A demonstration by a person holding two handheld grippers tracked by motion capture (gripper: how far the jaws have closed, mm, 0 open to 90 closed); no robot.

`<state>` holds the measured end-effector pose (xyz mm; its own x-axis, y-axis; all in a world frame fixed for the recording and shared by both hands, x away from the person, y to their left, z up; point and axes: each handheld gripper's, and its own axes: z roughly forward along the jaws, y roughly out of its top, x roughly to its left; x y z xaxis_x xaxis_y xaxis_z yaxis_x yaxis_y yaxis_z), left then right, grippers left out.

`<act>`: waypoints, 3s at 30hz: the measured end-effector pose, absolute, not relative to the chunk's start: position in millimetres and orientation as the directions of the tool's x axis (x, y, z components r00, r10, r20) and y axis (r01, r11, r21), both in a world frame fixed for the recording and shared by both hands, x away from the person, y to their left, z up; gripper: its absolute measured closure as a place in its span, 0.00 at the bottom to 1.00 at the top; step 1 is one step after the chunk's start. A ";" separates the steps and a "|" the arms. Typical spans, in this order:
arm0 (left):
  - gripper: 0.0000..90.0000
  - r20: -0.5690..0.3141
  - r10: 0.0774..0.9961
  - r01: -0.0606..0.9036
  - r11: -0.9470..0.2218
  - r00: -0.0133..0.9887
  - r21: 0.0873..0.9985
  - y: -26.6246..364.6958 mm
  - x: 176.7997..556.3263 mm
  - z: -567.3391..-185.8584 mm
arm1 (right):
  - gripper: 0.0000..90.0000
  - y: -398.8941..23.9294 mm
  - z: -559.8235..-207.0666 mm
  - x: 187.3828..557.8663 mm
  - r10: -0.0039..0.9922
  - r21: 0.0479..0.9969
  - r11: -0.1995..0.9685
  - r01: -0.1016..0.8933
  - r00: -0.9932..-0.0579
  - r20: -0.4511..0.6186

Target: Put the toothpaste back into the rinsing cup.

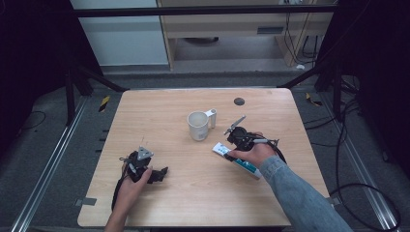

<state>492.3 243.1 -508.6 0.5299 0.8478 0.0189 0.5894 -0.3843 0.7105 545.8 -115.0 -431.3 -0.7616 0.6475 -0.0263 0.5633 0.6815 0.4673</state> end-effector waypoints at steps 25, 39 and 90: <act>0.00 0.019 0.848 0.590 -0.384 0.530 0.710 243.1 492.5 -508.6 | 0.46 -106.2 -457.3 566.2 0.684 0.379 0.671 0.637 -0.730 0.014; 0.00 0.019 0.848 0.590 -0.384 0.529 0.710 243.1 492.7 -508.6 | 0.46 -102.3 -464.7 570.0 0.677 0.343 0.685 0.642 -0.735 0.024; 0.00 0.019 0.848 0.590 -0.384 0.530 0.710 243.1 492.8 -508.6 | 0.76 -93.1 -464.4 571.1 0.669 0.268 0.720 0.640 -0.743 -0.023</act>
